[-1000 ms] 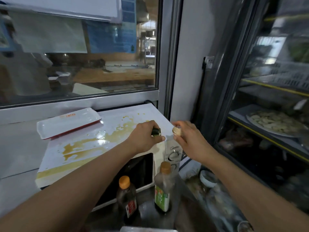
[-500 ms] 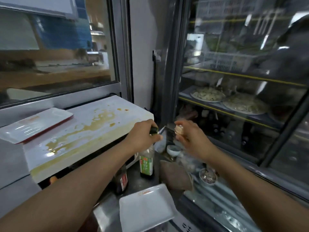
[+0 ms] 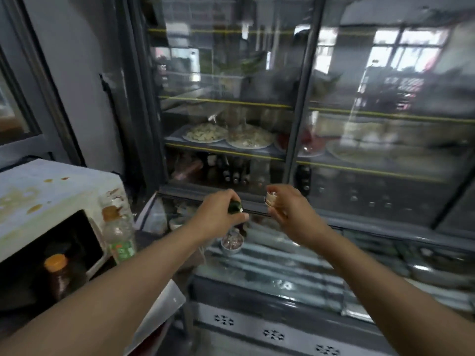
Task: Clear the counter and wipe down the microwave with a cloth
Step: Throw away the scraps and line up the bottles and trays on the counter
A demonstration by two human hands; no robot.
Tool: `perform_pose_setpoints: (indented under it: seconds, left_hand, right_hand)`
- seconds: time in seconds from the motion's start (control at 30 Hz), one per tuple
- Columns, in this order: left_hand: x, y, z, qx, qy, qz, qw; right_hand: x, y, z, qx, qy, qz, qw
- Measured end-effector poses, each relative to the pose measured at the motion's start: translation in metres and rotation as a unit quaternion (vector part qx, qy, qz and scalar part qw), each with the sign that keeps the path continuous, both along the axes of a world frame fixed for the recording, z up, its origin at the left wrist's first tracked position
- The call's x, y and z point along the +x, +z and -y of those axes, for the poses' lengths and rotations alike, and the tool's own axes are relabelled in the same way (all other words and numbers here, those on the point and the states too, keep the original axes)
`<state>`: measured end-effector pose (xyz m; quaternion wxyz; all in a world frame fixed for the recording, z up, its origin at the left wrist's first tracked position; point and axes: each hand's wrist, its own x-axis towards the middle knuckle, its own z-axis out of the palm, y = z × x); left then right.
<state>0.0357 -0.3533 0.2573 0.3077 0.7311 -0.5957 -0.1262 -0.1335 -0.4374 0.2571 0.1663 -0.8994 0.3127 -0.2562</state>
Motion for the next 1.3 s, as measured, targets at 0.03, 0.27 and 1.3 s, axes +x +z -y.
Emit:
perform_pose_setpoints:
  seconds: [0.03,0.27,1.3]
  left_hand:
    - [-0.018,0.0,0.008,0.0,-0.016,-0.001,1.0]
    - [-0.166,-0.003,0.05,0.0,-0.115,0.006,0.993]
    - [-0.77,-0.034,0.064,0.017,-0.491,0.013,0.871]
  right_hand:
    - [-0.02,-0.001,0.002,0.0,-0.016,0.001,1.0]
    - [-0.175,-0.006,0.004,-0.007,-0.119,0.008,0.993]
    - [-0.749,-0.037,-0.117,0.027,-0.505,0.013,0.862]
